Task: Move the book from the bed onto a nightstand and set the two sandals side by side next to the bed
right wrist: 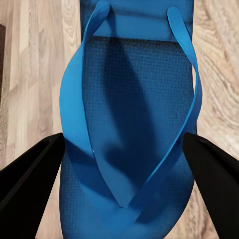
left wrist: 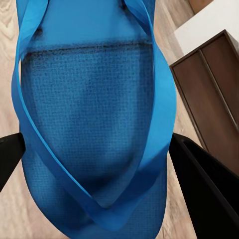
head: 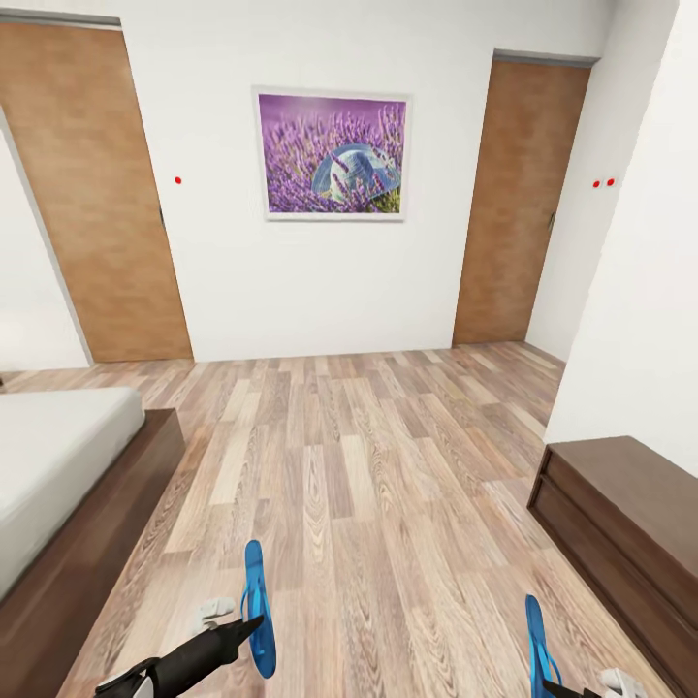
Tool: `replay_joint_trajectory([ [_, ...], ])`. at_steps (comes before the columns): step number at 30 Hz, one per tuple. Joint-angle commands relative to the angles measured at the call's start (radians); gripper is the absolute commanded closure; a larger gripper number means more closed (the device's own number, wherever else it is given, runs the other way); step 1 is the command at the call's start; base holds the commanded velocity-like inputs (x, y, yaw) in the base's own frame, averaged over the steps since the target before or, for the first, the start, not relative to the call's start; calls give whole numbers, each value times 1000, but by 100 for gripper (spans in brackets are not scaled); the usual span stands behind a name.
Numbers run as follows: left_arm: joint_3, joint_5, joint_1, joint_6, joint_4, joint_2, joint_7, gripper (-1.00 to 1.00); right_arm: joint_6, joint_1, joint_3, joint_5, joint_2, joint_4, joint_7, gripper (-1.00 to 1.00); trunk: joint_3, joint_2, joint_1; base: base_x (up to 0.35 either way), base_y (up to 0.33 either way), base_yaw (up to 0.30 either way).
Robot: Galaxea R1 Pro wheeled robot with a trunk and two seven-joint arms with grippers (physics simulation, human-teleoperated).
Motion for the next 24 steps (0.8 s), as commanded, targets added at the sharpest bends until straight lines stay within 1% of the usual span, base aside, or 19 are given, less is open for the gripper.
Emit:
replay_joint_trajectory([
  [1,2,4,0,7,1,0,-5,100,6,0,9,-10,0,0,3,100,2,7,-4,0,0,0],
  [14,3,4,-1,8,1,1,-6,100,6,0,9,-10,0,0,4,100,43,98,-54,0,0,0],
  [18,3,5,0,7,1,1,-6,100,6,0,9,-10,0,0,4,100,43,98,-54,0,0,0],
  [24,4,4,-1,6,31,1,-5,100,6,0,10,-9,0,0,4,100,35,98,-54,0,0,0],
])
